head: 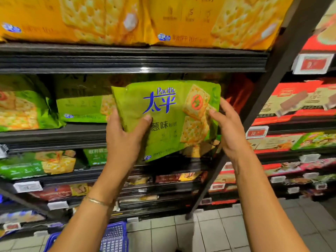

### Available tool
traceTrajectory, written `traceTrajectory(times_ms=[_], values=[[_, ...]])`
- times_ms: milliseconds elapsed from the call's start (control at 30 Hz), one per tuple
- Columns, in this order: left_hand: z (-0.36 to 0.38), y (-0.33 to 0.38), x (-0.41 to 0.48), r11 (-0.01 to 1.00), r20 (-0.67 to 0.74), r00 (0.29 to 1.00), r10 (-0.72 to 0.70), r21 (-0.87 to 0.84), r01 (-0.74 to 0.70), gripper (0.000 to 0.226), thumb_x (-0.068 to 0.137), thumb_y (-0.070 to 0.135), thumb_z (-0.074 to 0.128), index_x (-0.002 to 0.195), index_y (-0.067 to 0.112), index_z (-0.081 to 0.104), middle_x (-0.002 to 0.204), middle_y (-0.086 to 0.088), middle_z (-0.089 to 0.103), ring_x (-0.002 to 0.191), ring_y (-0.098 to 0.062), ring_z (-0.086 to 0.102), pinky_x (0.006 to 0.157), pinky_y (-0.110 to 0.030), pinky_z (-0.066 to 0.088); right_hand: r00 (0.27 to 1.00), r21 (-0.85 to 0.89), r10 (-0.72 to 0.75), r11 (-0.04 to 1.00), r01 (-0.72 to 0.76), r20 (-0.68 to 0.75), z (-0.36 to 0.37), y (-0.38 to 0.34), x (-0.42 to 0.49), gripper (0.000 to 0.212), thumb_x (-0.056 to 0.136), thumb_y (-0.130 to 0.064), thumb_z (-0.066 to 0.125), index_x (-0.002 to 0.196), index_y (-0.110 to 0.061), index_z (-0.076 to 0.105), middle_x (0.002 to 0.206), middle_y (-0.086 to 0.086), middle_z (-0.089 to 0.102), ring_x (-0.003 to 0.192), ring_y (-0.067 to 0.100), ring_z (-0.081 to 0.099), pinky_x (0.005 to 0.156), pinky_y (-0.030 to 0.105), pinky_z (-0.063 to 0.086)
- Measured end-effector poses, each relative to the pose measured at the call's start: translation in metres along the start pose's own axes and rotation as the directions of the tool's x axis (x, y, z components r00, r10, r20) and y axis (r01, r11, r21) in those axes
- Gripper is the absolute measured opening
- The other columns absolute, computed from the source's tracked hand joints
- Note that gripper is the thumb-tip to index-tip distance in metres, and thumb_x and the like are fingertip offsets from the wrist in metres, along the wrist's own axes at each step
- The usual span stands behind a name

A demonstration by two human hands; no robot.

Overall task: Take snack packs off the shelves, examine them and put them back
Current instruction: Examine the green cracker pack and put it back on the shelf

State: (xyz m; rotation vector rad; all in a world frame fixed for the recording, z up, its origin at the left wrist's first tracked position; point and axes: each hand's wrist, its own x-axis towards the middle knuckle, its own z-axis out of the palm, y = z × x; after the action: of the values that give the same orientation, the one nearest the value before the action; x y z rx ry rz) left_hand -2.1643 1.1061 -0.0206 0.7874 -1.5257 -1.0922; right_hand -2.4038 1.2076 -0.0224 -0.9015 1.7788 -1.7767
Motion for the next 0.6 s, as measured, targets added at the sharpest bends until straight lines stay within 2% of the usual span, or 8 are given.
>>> traceTrajectory(times_ms=[67,133,267,333,400,467,533,600], values=[[0.019,0.005,0.010,1.000,-0.035,0.999,0.001,-0.026,-0.002,0.046,0.078,0.041,0.080,0.120,0.023,0.069,0.115,0.000,0.077,0.107,-0.020,0.073,0.099,-0.049,0.058,1.000,0.043,-0.016,0.999,0.016,-0.016,-0.011,-0.002,0.019,0.080,0.072,-0.050,0.072,0.148,-0.031,0.055,0.159,0.007,0.044,0.151,0.026,0.037,0.124,0.053,0.029],[0.033,0.007,0.017,1.000,-0.086,0.996,0.022,-0.003,-0.022,0.046,0.078,0.038,0.083,0.118,0.018,0.071,0.109,0.005,0.078,0.100,-0.014,0.074,0.093,-0.043,0.061,0.999,0.069,-0.019,0.997,0.022,-0.034,-0.019,-0.005,0.036,0.080,0.072,-0.044,0.072,0.147,-0.022,0.055,0.155,0.012,0.047,0.145,0.029,0.044,0.121,0.054,0.034],[0.054,-0.001,0.023,0.999,-0.233,0.972,0.007,-0.030,-0.014,0.065,0.076,0.028,0.090,0.127,0.011,0.055,0.114,-0.005,0.074,0.100,-0.018,0.075,0.088,-0.039,0.061,0.993,0.020,-0.064,0.998,0.066,-0.098,-0.015,-0.011,0.047,0.065,0.076,-0.040,0.068,0.129,-0.005,0.058,0.139,0.022,0.055,0.129,0.040,0.055,0.110,0.059,0.044],[0.063,-0.004,0.025,1.000,-0.272,0.962,0.020,-0.005,-0.023,0.063,0.078,0.022,0.090,0.124,0.010,0.050,0.112,-0.006,0.073,0.096,-0.014,0.074,0.085,-0.035,0.061,0.986,0.036,-0.076,0.996,0.082,-0.146,-0.010,-0.008,0.047,0.064,0.078,-0.038,0.068,0.132,-0.005,0.056,0.138,0.020,0.055,0.126,0.034,0.056,0.107,0.050,0.048],[0.072,-0.005,0.027,0.996,-0.258,0.964,0.060,0.082,-0.040,0.053,0.082,0.024,0.087,0.119,0.009,0.053,0.109,-0.006,0.070,0.096,-0.018,0.071,0.088,-0.043,0.059,0.974,0.056,-0.098,0.992,0.112,-0.206,-0.007,-0.002,0.045,0.071,0.080,-0.040,0.067,0.143,-0.014,0.050,0.145,0.011,0.050,0.127,0.020,0.055,0.104,0.032,0.048],[0.084,-0.003,0.027,0.984,-0.233,0.968,0.095,0.172,-0.056,0.040,0.087,0.025,0.084,0.112,0.007,0.060,0.106,-0.007,0.068,0.100,-0.025,0.066,0.091,-0.050,0.054,0.952,0.072,-0.107,0.989,0.133,-0.286,-0.004,0.002,0.043,0.083,0.081,-0.042,0.067,0.155,-0.021,0.038,0.156,0.004,0.041,0.138,0.014,0.045,0.107,0.014,0.040],[0.097,-0.001,0.026,0.963,-0.224,0.968,0.113,0.264,-0.052,0.030,0.091,0.028,0.080,0.108,0.009,0.066,0.108,-0.009,0.065,0.107,-0.028,0.060,0.095,-0.048,0.049,0.931,0.071,-0.128,0.984,0.161,-0.342,0.001,0.006,0.039,0.087,0.083,-0.042,0.065,0.160,-0.024,0.030,0.163,0.000,0.033,0.143,0.011,0.037,0.097,-0.003,0.031],[0.105,0.001,0.029,0.943,-0.218,0.971,0.093,0.334,-0.015,0.029,0.094,0.032,0.076,0.114,0.012,0.070,0.112,-0.015,0.064,0.112,-0.030,0.054,0.099,-0.046,0.047,0.913,0.059,-0.156,0.980,0.192,-0.376,0.007,0.006,0.035,0.088,0.085,-0.042,0.064,0.163,-0.024,0.025,0.167,-0.003,0.027,0.149,0.008,0.029,0.108,0.004,0.026]])
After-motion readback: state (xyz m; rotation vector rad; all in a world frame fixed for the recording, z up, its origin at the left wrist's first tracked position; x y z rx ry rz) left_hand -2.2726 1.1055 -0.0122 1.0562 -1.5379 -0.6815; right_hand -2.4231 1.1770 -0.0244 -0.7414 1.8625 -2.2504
